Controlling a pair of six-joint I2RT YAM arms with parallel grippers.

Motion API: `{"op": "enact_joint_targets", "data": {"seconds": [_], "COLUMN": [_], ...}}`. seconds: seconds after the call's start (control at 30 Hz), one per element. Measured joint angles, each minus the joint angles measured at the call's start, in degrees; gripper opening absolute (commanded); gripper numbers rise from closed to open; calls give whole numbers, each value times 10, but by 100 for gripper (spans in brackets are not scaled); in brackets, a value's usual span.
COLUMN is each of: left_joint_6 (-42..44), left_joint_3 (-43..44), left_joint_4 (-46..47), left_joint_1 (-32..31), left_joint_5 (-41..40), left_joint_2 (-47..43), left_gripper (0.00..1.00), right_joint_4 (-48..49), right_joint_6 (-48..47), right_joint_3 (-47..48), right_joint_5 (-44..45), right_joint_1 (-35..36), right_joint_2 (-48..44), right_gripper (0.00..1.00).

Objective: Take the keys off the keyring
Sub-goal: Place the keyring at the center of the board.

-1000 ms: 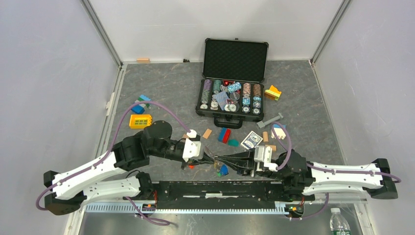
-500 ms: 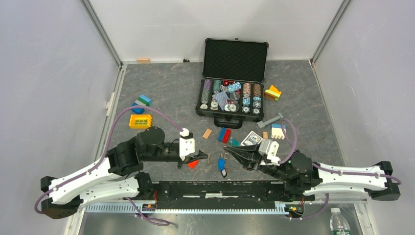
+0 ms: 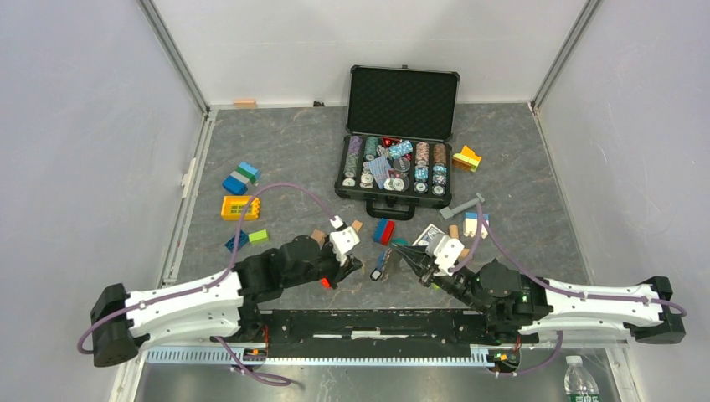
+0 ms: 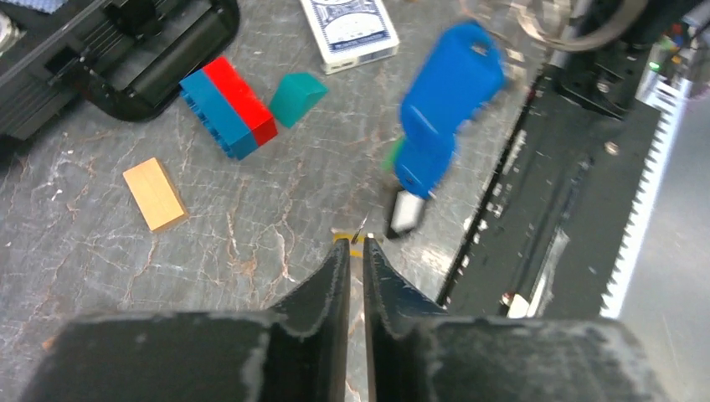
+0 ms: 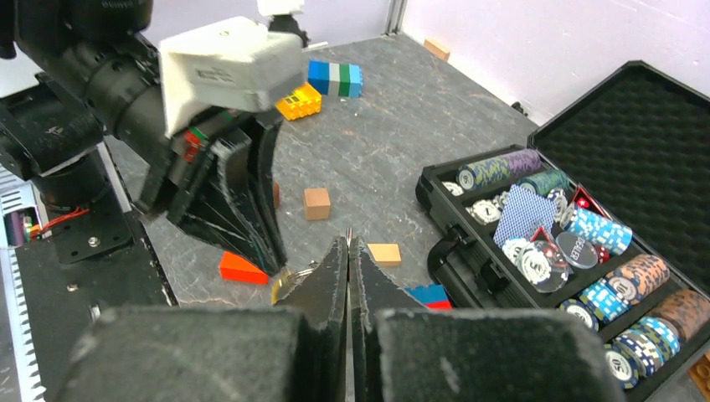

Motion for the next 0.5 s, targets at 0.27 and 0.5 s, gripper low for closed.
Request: {"op": "enact_joint_targets", "data": {"seconds": [0.27,0.5], "left_joint_6": [-51,-74], "left_joint_3": [-18,-45], "left_joint_4": [90,96], "left_joint_1": [0,1], "left_joint_5": [-109,-244], "left_joint_2": [83,-5], "left_gripper": [56,94], "right_joint_4": [-37,-74], "right_joint_6": [39,88], "right_joint_3": [0,0], "right_joint_5": [33,79], "right_joint_1": [0,-2], "right_joint_2": [34,50], "right_gripper": [0,0]}}
